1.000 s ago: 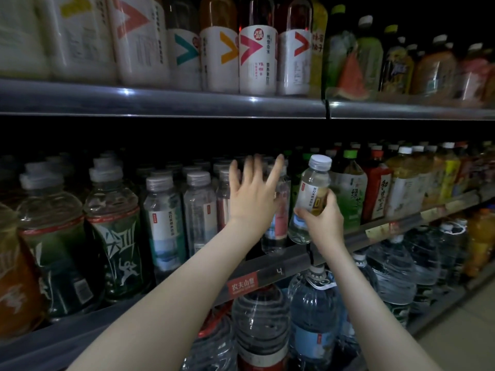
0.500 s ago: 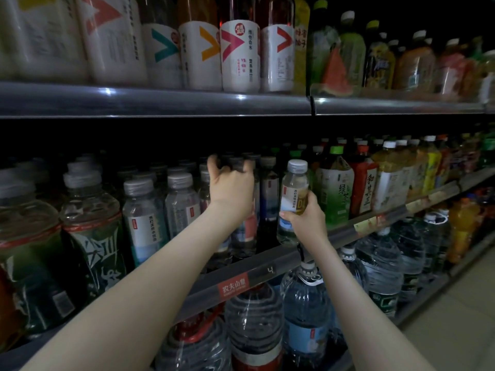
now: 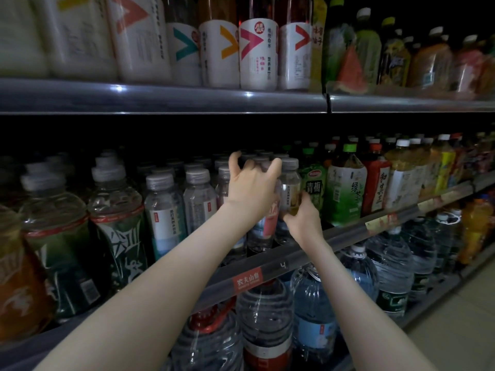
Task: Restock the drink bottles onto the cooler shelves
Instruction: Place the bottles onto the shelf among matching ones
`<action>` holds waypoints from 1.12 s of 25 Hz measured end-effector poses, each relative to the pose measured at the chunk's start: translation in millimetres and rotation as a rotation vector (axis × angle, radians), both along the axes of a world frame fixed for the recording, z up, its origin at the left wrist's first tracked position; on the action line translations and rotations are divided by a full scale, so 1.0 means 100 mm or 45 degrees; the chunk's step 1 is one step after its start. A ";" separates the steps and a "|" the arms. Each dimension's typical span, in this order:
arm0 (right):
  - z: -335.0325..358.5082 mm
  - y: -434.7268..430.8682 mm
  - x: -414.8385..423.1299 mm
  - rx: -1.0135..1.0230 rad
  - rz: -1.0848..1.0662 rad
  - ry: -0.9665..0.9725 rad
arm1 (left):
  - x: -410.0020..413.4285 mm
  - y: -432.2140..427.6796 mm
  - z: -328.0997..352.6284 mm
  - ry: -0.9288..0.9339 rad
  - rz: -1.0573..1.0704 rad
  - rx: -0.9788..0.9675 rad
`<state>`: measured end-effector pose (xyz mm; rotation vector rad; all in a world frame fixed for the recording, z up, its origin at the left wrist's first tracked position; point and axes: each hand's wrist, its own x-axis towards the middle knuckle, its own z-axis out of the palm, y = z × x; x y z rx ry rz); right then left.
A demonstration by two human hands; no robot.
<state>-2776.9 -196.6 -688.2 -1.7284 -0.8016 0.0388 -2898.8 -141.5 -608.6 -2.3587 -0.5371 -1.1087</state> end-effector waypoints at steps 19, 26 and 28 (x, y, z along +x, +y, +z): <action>0.26 -0.72 0.02 0.258 -0.102 -0.105 | 0.22 0.03 0.34 0.396 0.178 -0.421; 0.21 -0.74 -0.15 0.204 -0.066 -0.091 | -0.13 0.02 0.08 0.075 0.325 0.113; 0.20 -0.71 -0.23 0.225 -0.026 -0.079 | -0.36 -0.04 -0.02 0.040 0.428 -0.033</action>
